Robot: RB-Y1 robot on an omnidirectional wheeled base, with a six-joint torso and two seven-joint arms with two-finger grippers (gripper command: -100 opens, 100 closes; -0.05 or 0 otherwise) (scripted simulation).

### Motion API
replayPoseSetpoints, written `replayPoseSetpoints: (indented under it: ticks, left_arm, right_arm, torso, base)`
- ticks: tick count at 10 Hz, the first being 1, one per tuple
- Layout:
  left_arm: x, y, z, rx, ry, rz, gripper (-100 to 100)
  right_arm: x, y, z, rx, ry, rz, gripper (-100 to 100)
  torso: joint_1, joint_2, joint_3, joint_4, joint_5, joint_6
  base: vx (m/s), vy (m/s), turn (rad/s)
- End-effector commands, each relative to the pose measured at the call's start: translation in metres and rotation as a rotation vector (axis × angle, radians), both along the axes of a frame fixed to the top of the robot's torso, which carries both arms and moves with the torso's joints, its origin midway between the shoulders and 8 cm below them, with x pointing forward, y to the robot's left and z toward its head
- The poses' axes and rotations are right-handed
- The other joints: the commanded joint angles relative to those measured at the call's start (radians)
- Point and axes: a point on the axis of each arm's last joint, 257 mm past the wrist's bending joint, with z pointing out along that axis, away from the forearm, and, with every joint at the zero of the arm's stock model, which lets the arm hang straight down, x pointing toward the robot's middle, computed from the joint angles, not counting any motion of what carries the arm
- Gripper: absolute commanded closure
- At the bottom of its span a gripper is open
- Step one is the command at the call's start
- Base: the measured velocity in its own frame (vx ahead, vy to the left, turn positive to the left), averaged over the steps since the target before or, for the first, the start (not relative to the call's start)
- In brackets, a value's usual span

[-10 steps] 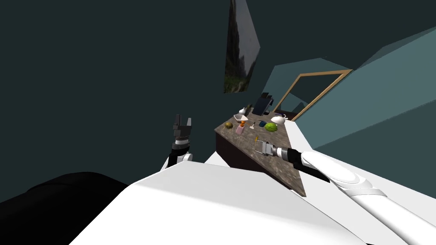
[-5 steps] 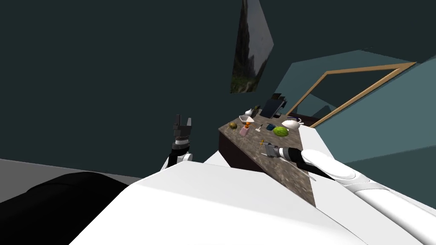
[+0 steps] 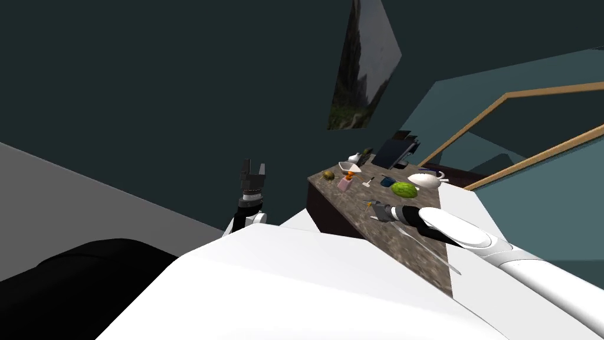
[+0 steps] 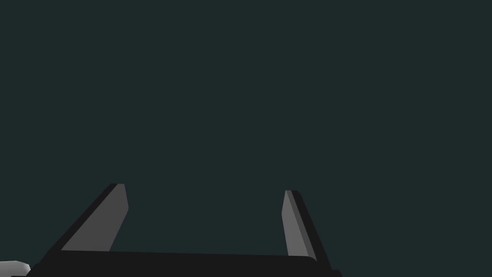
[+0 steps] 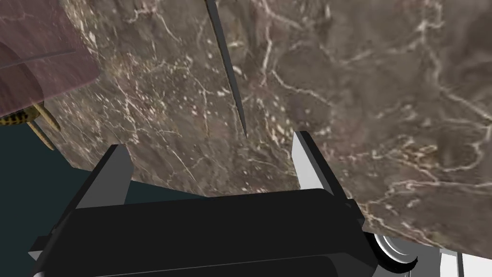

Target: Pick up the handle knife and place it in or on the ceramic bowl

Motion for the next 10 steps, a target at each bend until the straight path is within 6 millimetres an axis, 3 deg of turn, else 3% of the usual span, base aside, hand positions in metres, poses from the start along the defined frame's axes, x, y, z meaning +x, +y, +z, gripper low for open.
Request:
replayPoseSetpoints:
  ticks: [1, 4, 5, 10]
  left_arm:
    - [0.000, 0.000, 0.000, 0.000, 0.000, 0.000, 0]
    - [0.000, 0.000, 0.000, 0.000, 0.000, 0.000, 0]
    - [0.000, 0.000, 0.000, 0.000, 0.000, 0.000, 0]
    - [0.000, 0.000, 0.000, 0.000, 0.000, 0.000, 0]
  right_arm:
    - [0.001, -0.010, -0.003, -0.049, 0.007, 0.019, -100]
    - [-0.012, -0.053, -0.014, -0.227, 0.055, 0.089, -100]
    - [-0.012, -0.053, -0.014, -0.229, 0.055, 0.090, -100]
    - [-0.035, -0.114, -0.023, -0.460, 0.145, 0.187, -100]
  torso:
    - [0.000, 0.000, 0.000, 0.000, 0.000, 0.000]
    - [0.000, -0.001, 0.000, 0.000, 0.000, 0.000]
    - [0.000, 0.000, 0.000, 0.000, 0.000, 0.001]
    - [0.000, 0.000, 0.000, 0.000, 0.000, 0.001]
  base:
    - [-0.028, -0.049, 0.123]
    - [-0.031, -0.041, 0.279]
    - [-0.025, -0.039, 0.089]
    - [-0.035, -0.033, 0.233]
